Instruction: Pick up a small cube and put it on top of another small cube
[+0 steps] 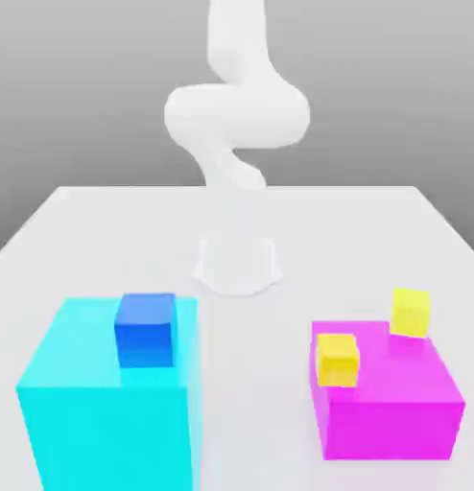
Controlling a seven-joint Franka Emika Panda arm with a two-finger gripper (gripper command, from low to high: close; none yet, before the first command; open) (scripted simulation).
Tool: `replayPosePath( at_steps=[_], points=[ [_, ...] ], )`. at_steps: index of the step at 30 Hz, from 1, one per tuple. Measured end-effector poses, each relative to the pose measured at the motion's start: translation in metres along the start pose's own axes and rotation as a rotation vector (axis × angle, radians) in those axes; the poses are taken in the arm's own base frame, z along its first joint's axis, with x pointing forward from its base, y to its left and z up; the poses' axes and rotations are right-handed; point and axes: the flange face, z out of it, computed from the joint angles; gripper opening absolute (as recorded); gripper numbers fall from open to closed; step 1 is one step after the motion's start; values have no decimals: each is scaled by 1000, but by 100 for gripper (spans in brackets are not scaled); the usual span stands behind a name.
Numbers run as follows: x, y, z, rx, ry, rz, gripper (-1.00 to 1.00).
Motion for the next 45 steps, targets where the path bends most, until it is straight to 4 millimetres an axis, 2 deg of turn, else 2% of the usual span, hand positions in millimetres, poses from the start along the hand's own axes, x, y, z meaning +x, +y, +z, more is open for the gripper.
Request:
replayPosePath(
  at_steps=[5, 9, 11, 13, 16, 18, 21, 25, 28, 29, 32, 40, 45],
  points=[
    [68, 55, 53, -95, -81, -47, 0],
    [113, 109, 92, -165, -146, -82, 0],
    [113, 137, 121, -216, -214, -137, 0],
    [97, 163, 154, -269, -311, -214, 0],
    [65, 204, 200, -332, -476, -337, 0],
    [39, 231, 226, -361, -595, -419, 0],
    [-11, 272, 261, -386, -795, -546, 0],
    [-87, 326, 290, -370, -1081, -706, 0],
    [-146, 365, 298, -320, -1303, -812, 0],
    [-162, 371, 300, -308, -1348, -833, 0],
    [-191, 365, 313, -335, -1320, -810, 0],
    [-245, 336, 338, -445, -1088, -602, 0],
    [-250, 315, 348, -487, -899, -420, 0]
  ],
)
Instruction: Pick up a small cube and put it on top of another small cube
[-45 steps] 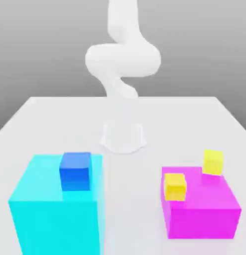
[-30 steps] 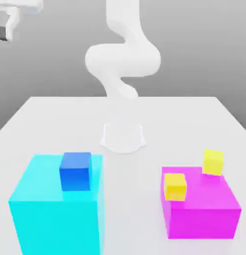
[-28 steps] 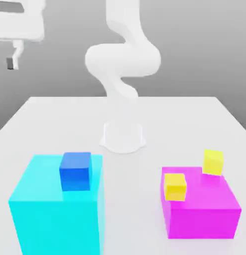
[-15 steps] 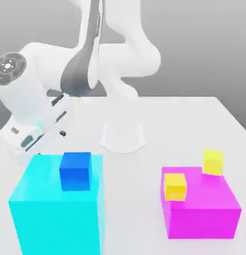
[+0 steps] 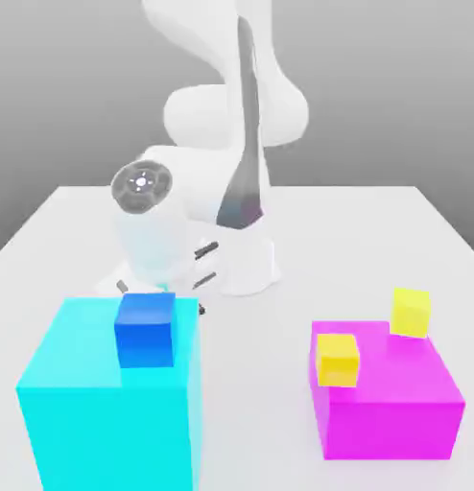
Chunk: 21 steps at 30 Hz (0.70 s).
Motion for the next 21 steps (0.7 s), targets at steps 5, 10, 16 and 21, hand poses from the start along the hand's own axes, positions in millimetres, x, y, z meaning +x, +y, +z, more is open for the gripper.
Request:
replayPosePath(
  at_steps=[5, 10, 16, 21],
  points=[
    [9, -18, -9, 52, 137, 228, 0],
    [20, -22, -12, 90, 257, 337, 0],
    [33, -18, 33, 90, 265, 357, -100],
    [33, -18, 33, 90, 263, 357, -100]
  ],
)
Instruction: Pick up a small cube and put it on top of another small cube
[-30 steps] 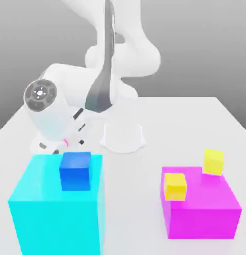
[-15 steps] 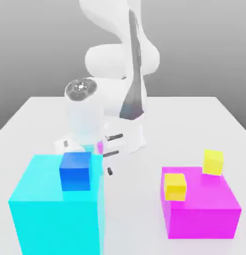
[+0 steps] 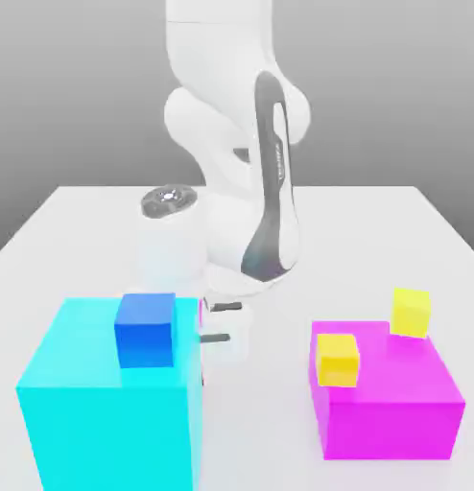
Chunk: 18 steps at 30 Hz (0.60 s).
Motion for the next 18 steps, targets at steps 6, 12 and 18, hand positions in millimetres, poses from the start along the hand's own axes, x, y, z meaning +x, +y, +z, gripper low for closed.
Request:
replayPosePath(
  at_steps=[6, 12, 18],
  points=[
    [1, -1, -29, 2, 0, 0, -100],
    [17, 15, -69, -19, 1, -21, -100],
    [34, 61, -99, -103, -76, 52, -100]
  ],
)
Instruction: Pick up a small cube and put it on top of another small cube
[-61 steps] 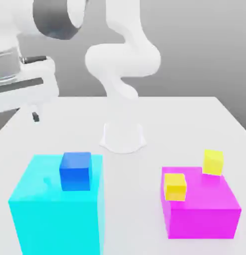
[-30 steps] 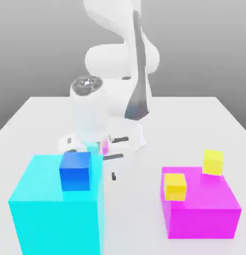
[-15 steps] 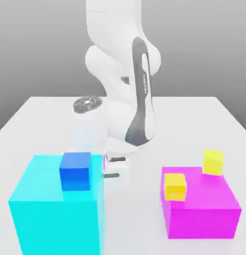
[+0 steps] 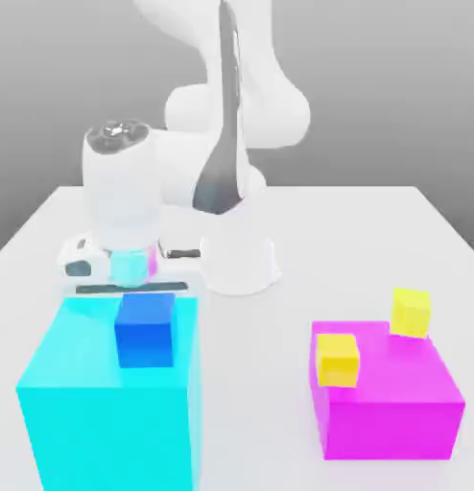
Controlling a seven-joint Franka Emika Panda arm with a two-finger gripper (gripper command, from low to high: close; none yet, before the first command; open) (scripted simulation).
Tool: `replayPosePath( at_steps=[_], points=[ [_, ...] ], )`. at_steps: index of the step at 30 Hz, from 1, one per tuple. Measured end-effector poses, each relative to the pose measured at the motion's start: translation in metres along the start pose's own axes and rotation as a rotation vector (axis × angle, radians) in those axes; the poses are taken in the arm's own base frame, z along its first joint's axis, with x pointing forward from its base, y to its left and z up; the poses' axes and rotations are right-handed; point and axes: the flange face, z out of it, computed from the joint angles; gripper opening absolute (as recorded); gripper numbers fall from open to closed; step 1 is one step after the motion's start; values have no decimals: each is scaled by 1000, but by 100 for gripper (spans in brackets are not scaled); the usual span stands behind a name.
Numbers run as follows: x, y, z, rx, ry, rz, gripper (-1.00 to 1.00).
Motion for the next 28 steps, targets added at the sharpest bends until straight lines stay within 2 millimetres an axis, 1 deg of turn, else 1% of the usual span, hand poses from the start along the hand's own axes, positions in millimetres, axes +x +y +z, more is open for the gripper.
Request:
replayPosePath(
  at_steps=[1, 3, 6, 7, 9, 10, 12, 13, 15, 18, 19, 21, 24, 25, 28],
  points=[
    [0, -7, -12, -7, 3, 3, -100],
    [-2, -26, -41, -18, 17, 5, -100],
    [-14, -59, -87, -32, 46, 8, -100],
    [-21, -70, -103, -35, 57, 7, -100],
    [-44, -102, -137, -28, 91, -7, -100],
    [-57, -119, -149, -17, 106, -23, -100],
    [-80, -151, -161, 18, 130, -71, -100],
    [-90, -165, -163, 36, 134, -101, -100],
    [-106, -191, -160, 63, 130, -171, -100],
    [-128, -227, -149, 95, 113, -281, -100],
    [-133, -236, -144, 100, 105, -314, -100],
    [-131, -244, -122, 96, 93, -346, -100],
    [-128, -250, -82, 94, 91, -355, -100],
    [-128, -251, -73, 94, 91, -356, 100],
    [-128, -251, -73, 94, 91, -356, 100]
  ],
)
